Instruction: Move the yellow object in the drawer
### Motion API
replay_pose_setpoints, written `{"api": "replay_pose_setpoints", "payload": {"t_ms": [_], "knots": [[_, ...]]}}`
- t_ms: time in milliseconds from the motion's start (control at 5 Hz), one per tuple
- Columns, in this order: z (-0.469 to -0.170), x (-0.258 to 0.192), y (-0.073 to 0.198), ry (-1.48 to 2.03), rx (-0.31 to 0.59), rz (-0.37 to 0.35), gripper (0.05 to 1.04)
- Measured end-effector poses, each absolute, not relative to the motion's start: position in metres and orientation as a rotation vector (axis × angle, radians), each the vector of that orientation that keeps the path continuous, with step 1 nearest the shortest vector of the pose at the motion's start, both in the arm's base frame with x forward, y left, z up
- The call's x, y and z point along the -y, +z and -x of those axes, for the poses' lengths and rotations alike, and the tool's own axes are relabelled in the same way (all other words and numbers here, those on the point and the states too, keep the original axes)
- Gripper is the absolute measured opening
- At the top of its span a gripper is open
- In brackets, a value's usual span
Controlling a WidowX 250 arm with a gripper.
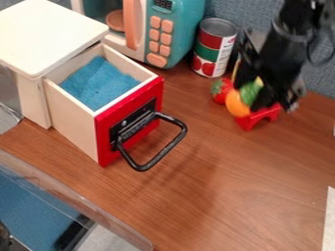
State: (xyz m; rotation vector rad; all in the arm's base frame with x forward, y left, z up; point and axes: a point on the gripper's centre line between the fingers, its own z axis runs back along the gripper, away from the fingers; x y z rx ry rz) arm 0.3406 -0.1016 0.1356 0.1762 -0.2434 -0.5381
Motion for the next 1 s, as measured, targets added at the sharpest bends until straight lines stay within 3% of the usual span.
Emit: {"api": "replay_pose_setpoints", "payload": {"t_ms": [200,400,600,1000], "knots": [[-0.326,0.074,0.165,-0.459,0.276,-0.184,0.556],[-0.31,0.053,0.174,-0.442,0.204,-0.227,0.556],[-0.29,0.024,0.176,-0.409,0.116,-0.303,0.556],[-0.26,-0.025,0.165,-0.327,0.024,-0.35,0.556]]}}
